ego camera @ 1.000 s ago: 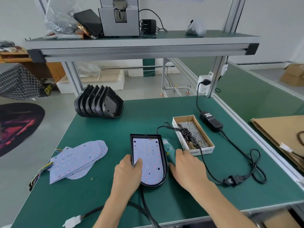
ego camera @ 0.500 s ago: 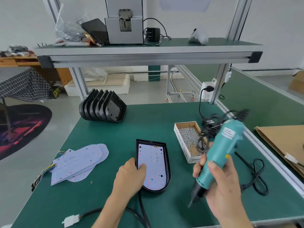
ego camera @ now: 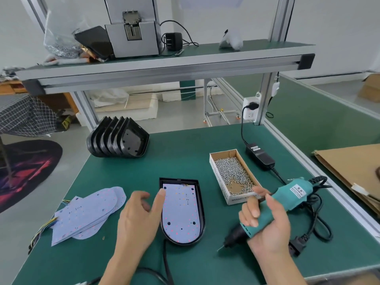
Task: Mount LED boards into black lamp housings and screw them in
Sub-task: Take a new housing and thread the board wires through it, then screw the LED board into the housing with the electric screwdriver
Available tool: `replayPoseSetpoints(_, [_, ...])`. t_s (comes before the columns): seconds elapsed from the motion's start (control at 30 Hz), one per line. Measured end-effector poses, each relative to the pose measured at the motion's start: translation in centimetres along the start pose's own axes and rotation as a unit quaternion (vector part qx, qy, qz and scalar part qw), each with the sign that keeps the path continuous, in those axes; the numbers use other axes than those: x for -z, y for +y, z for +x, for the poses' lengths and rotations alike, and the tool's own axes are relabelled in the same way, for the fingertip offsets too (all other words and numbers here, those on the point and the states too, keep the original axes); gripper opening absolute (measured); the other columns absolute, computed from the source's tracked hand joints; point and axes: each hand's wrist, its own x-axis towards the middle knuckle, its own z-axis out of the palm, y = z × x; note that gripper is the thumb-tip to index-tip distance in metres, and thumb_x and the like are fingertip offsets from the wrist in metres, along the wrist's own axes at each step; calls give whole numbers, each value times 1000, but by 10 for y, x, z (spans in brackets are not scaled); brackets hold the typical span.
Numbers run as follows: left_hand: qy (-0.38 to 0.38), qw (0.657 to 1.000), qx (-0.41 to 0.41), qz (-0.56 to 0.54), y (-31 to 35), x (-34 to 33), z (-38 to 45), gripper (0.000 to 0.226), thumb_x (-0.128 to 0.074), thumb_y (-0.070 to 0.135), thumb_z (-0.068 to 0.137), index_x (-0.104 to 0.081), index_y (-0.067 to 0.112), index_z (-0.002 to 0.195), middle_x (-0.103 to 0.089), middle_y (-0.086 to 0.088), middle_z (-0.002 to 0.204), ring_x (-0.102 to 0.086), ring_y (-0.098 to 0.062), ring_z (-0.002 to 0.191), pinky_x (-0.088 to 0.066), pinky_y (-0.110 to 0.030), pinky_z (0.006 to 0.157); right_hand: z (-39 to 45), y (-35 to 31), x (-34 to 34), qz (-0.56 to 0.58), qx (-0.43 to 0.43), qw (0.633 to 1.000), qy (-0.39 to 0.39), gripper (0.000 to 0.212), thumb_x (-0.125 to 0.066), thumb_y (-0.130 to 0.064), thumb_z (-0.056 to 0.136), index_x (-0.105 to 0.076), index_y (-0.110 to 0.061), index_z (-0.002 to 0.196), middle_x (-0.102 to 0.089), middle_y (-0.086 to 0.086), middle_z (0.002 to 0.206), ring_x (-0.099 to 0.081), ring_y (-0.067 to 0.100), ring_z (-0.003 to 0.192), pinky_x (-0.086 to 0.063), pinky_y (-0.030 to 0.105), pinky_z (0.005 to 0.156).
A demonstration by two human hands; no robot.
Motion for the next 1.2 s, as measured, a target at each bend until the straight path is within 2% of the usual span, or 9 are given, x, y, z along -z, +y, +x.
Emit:
replayPoseSetpoints(0.1, [51, 984, -168, -40, 34, 4, 7, 11, -70, 37, 93, -61, 30, 95, -63, 12, 86, -60, -8, 80, -44, -22, 71, 1, -1, 6, -5, -1, 1000, 9, 24, -65, -31, 82, -64, -10, 94, -42, 1, 55, -35, 10, 39, -37, 24, 41])
replayPoseSetpoints(0.17, [-38, 961, -269, -47, 68, -10, 12, 11, -72, 22, 92, -65, 28, 86, -65, 14, 81, -62, -7, 77, -47, -16, 70, 3, 0, 7, -5, 4, 1000, 17, 23, -63, -30, 83, -64, -10, 93, -41, 2, 56, -35, 11, 39, -36, 24, 42])
replayPoseSetpoints(0.23, [-157, 928, -337, 6, 104, -38, 18, 9, -72, 19, 92, -70, 24, 84, -67, 13, 79, -62, -8, 76, -51, -23, 74, 4, 1, 8, 1, 8, 999, 31, 19, -59, -27, 86, -64, -10, 92, -41, 2, 56, -35, 11, 39, -36, 25, 41])
replayPoseSetpoints(0.33, [-246, 880, -374, 161, 144, -95, 31, 6, -69, 21, 94, -75, 21, 94, -70, 9, 93, -65, -15, 90, -54, -34, 85, 3, 3, 9, 13, 10, 999, 49, 16, -58, -25, 87, -66, -11, 90, -41, 2, 56, -35, 11, 39, -36, 24, 41])
replayPoseSetpoints(0.47, [-214, 799, -398, 397, 160, -148, 45, 10, -67, 16, 91, -72, 24, 91, -73, 1, 101, -62, -25, 106, -40, -39, 90, 3, 5, 9, 14, 0, 998, 57, 15, -56, -22, 87, -65, -11, 90, -42, 4, 56, -36, 12, 37, -35, 23, 41])
replayPoseSetpoints(0.53, [-207, 775, -398, 445, 158, -159, 49, 13, -66, 14, 90, -63, 23, 82, -72, -2, 100, -61, -26, 106, -38, -41, 92, 3, 4, 9, 14, -2, 998, 57, 15, -55, -21, 88, -64, -10, 90, -42, 4, 56, -36, 13, 37, -35, 24, 41])
replayPoseSetpoints(0.77, [-213, 763, -415, 448, 149, -169, 59, 16, -68, 11, 90, -74, 24, 98, -74, 1, 100, -63, -24, 102, -37, -39, 93, 5, 8, 9, -1, -8, 998, 58, 14, -56, -20, 88, -66, -10, 90, -43, 6, 56, -37, 14, 37, -36, 25, 40])
replayPoseSetpoints(0.93, [-205, 761, -416, 454, 150, -173, 58, 12, -66, 10, 90, -67, 21, 90, -71, 0, 96, -62, -24, 98, -37, -40, 94, 4, 7, 7, -8, -4, 997, 78, 14, -53, -17, 89, -66, -10, 89, -42, 7, 56, -36, 14, 36, -36, 24, 40])
replayPoseSetpoints(1.2, [-214, 761, -402, 461, 150, -175, 57, 24, -66, 9, 90, -50, 19, 75, -61, -1, 87, -51, -26, 87, -36, -42, 97, 4, 6, 1, -21, -8, 995, 100, 13, -56, -17, 85, -66, -9, 87, -40, 8, 55, -35, 15, 36, -33, 26, 39])
